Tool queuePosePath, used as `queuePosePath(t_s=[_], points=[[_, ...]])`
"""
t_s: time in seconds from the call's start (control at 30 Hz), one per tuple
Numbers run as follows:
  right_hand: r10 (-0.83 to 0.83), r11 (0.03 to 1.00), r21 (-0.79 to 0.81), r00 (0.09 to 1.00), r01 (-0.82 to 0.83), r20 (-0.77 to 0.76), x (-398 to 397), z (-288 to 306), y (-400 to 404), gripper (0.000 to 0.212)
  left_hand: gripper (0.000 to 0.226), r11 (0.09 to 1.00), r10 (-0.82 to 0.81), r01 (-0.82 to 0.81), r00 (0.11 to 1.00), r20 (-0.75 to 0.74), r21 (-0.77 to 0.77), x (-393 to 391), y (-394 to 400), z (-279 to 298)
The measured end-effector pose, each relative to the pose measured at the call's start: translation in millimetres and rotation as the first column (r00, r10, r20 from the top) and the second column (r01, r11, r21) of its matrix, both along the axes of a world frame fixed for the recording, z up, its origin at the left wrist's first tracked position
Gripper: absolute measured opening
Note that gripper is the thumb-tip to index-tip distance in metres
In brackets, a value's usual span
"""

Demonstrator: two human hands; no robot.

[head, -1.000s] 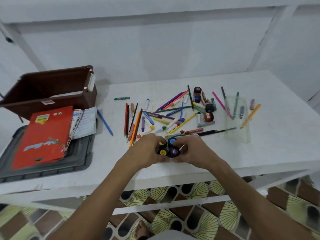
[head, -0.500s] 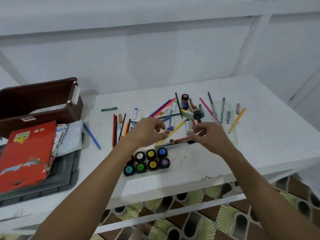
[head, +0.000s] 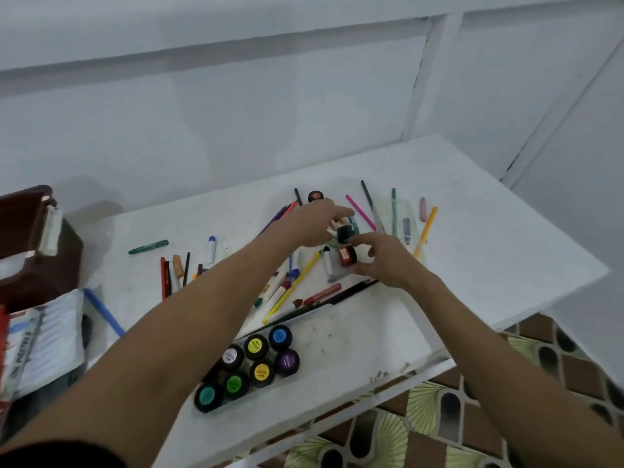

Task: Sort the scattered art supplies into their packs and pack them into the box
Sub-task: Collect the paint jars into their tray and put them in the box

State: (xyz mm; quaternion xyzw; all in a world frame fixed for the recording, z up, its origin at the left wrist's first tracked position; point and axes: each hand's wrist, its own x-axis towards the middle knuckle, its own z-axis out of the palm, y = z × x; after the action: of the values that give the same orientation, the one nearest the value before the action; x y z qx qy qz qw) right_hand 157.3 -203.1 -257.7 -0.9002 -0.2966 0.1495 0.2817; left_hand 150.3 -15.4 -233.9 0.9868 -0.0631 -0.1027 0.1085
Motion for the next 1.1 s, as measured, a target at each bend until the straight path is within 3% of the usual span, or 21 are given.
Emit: queuePosePath(t_s=[0.17,0.27,0.53,0.67,0.87,1.1], points=[[0.061,0.998,-0.01,0.998,-0.061,0.022,5.6,-5.0,0.7,0.049,0.055,0.984,-0.14,0.146,0.988,-0.059,0.098,17.4,-11.4,-2.0],[0.051,0.998,-0.025,0.998,-0.05,0.035,7.9,-10.2,3.5,0.048,0.041,0.986,-0.152,0.154,0.988,-0.029,0.069,19.8,-12.2,-4.5],[0.033,0.989,0.14,0.999,-0.038,0.037,-3.0,7.3,-6.1,0.033,0.034,0.971,0.137,-0.104,0.98,0.143,-0.216,-16.7,8.5,1.0],[0.065,0.963,0.264,0.998,-0.061,-0.006,-27.3,26.3,-10.6,0.031,0.05,0.893,0.314,-0.225,0.932,0.181,-0.389,-73.3,8.5,11.8],[0.249,0.939,0.244,0.969,-0.243,0.005,-71.8,28.1,-14.0,0.036,0.03,0.83,0.408,-0.308,0.903,0.131,-0.464,-163.1,-10.8,10.5],[0.292,0.94,0.181,0.956,-0.289,0.011,-82.6,10.8,-7.9,0.037,0.033,0.783,0.499,-0.426,0.865,0.048,-0.454,-208.0,-29.7,-4.4]])
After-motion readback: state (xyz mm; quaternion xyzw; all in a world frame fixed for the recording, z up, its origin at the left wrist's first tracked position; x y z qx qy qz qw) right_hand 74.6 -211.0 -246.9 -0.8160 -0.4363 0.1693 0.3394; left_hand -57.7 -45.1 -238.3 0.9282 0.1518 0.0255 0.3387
